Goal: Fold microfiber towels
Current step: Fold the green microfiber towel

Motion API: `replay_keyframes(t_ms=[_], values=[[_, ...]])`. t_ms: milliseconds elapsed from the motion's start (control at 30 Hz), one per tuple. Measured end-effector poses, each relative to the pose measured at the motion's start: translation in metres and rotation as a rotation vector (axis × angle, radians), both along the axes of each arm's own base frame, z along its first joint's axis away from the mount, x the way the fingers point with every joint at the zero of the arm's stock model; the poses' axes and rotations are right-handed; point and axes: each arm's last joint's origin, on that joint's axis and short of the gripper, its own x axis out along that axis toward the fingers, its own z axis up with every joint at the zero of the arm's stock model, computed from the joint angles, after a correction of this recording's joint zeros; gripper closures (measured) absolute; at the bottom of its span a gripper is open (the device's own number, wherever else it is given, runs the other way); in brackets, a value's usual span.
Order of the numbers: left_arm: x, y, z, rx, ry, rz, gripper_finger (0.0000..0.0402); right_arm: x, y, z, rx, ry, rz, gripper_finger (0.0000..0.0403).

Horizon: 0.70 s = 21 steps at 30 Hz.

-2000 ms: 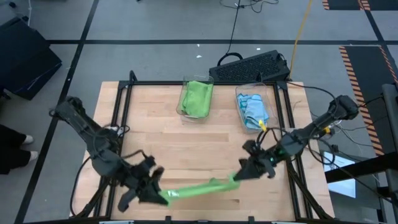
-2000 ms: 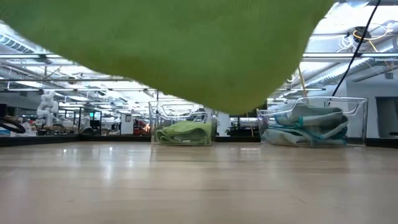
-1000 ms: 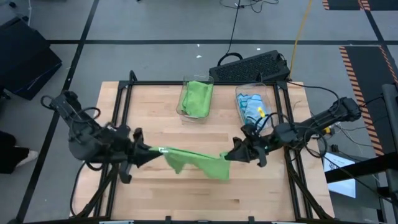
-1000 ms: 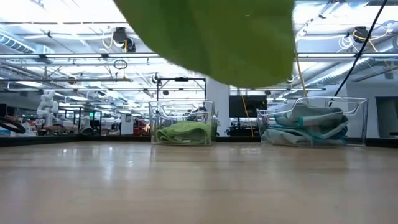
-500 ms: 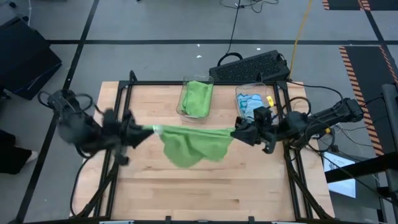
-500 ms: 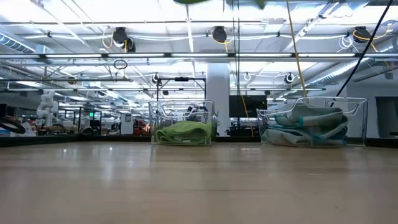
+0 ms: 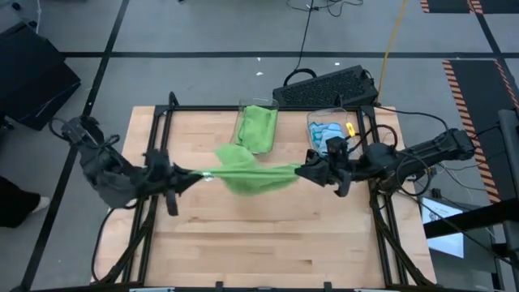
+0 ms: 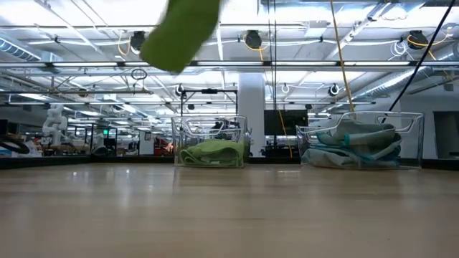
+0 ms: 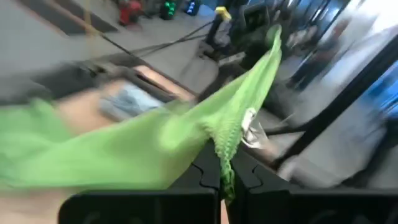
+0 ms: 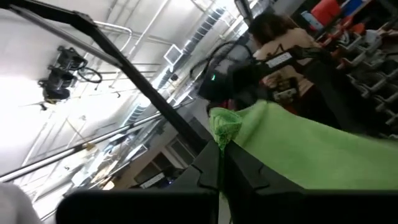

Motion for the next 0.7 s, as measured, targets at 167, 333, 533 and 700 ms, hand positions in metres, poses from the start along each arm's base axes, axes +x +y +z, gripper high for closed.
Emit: replay_keyframes(t_ms=[167, 333, 533, 700], values=[[0.005, -0.009, 0.027, -0.019, -0.171, -0.142, 0.0401, 0.000, 0.000, 0.000, 0.002, -0.001, 0.004, 0.0399], [0.004, -0.011, 0.008, 0.007, -0.038, -0.133, 0.0401, 0.002, 0.001, -0.005, -0.018, 0.055, 0.029, 0.0399], [0.003, -0.023, -0.002, -0.086, 0.017, -0.246, 0.0401, 0.002, 0.009, -0.014, -0.027, 0.143, 0.133, 0.0399], [0.013, -0.044, -0.016, -0.165, 0.085, -0.334, 0.0401, -0.001, 0.020, -0.019, 0.018, 0.213, 0.270, 0.0399]])
